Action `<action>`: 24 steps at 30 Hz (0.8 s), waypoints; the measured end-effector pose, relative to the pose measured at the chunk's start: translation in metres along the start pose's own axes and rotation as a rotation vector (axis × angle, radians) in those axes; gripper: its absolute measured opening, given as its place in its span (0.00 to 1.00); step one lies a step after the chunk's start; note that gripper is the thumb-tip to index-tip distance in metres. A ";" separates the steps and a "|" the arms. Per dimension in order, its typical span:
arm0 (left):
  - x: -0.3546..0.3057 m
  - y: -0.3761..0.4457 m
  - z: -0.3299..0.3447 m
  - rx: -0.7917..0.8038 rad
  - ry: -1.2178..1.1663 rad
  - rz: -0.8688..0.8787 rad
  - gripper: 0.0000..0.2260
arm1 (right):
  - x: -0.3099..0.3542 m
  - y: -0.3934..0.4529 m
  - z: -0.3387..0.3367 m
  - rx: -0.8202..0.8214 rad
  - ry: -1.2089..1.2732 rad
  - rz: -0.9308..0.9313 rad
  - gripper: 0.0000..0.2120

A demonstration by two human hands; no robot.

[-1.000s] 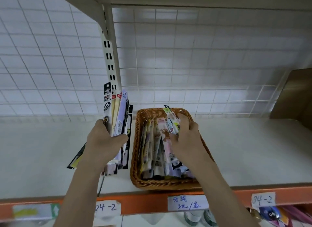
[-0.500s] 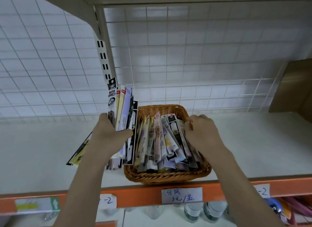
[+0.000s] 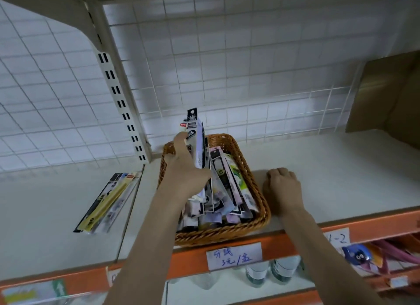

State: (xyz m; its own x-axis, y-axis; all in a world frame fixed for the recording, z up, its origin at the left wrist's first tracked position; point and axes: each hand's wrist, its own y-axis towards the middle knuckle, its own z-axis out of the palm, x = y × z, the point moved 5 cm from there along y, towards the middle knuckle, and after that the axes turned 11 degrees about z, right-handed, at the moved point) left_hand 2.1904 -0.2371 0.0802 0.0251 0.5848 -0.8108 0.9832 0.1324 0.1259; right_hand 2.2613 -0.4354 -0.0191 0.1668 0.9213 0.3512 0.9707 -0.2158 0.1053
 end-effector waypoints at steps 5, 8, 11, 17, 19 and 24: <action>0.009 -0.003 0.018 0.087 0.344 -0.002 0.25 | 0.000 0.000 0.003 0.009 -0.062 -0.030 0.15; 0.014 -0.006 0.013 0.019 0.451 0.036 0.17 | 0.000 0.000 0.004 0.011 -0.070 -0.028 0.15; 0.018 -0.007 0.001 -0.078 0.456 0.082 0.10 | 0.000 0.000 0.004 0.015 -0.077 -0.033 0.14; 0.017 -0.012 -0.012 -0.158 0.365 0.148 0.18 | -0.001 0.000 0.006 0.007 -0.052 -0.027 0.15; 0.020 -0.012 -0.011 -0.179 0.316 0.172 0.21 | -0.001 -0.001 0.006 0.010 -0.050 -0.029 0.15; 0.022 -0.013 -0.006 -0.245 0.388 0.241 0.18 | -0.002 -0.001 0.006 0.015 -0.068 -0.043 0.15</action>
State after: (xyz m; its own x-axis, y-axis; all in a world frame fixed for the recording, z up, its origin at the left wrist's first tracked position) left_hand 2.1769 -0.2212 0.0645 0.1313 0.8693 -0.4765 0.8852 0.1136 0.4512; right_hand 2.2608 -0.4347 -0.0259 0.1360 0.9494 0.2830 0.9796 -0.1715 0.1047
